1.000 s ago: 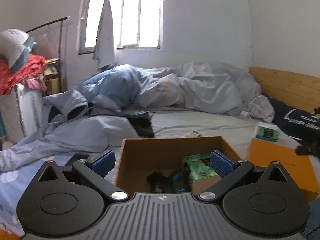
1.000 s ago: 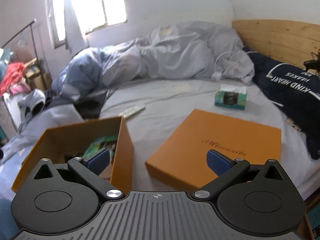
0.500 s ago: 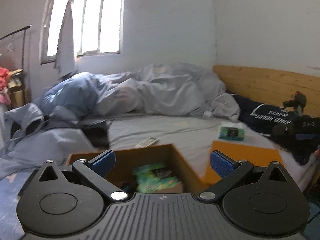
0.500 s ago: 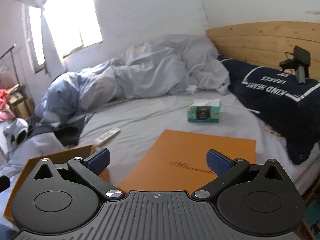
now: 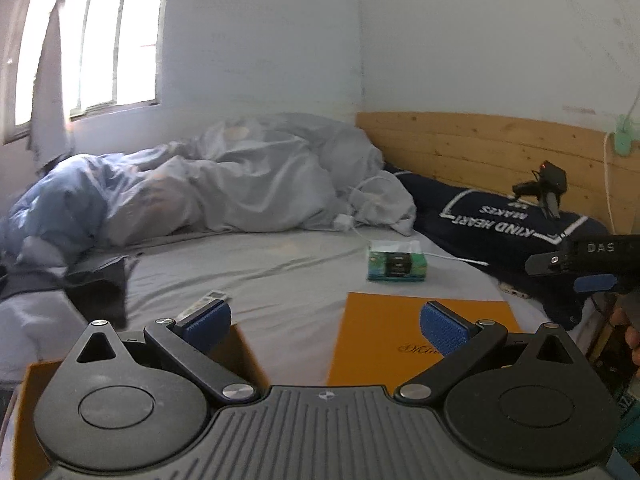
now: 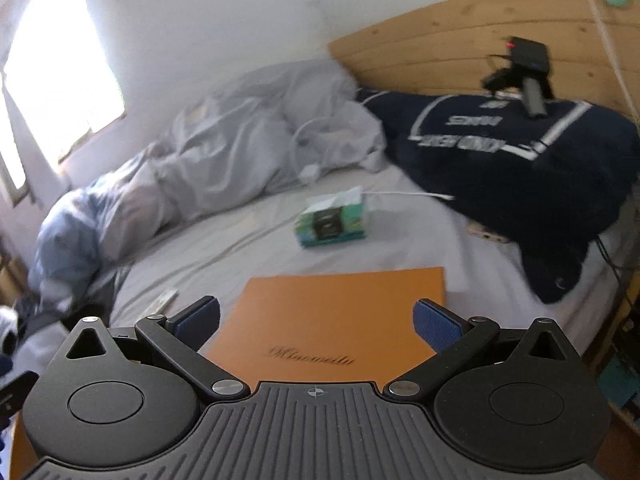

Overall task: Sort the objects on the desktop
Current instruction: 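Move the right tool toward the flat orange Miaoweilu lid, then close the right gripper on one lid edge while the left gripper grips the opposite edge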

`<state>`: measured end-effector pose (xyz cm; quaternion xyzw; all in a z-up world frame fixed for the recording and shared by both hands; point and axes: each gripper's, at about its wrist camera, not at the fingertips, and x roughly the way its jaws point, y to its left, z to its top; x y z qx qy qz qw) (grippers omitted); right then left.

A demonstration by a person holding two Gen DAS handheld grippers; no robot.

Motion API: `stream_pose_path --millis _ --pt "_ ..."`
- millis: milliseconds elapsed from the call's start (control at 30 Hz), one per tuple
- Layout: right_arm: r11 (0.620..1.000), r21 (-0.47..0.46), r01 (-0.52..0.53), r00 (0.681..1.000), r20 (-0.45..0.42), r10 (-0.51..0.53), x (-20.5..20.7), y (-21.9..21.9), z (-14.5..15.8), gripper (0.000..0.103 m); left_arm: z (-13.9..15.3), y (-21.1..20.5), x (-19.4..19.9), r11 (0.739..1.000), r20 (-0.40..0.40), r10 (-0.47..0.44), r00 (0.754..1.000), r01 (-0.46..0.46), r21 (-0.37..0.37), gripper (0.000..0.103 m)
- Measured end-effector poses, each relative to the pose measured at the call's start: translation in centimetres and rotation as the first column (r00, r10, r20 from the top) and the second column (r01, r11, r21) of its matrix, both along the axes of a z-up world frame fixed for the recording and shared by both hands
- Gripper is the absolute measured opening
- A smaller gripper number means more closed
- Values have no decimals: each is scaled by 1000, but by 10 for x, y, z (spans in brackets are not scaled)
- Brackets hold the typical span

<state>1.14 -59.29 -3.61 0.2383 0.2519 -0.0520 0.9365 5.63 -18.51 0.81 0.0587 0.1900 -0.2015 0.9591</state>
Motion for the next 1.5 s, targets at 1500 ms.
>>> stream_pose_path --millis 1500 --pt "986 165 0 962 -269 45 66 -54 -148 86 -113 -103 198 979 -488 -51 871 140 147 86"
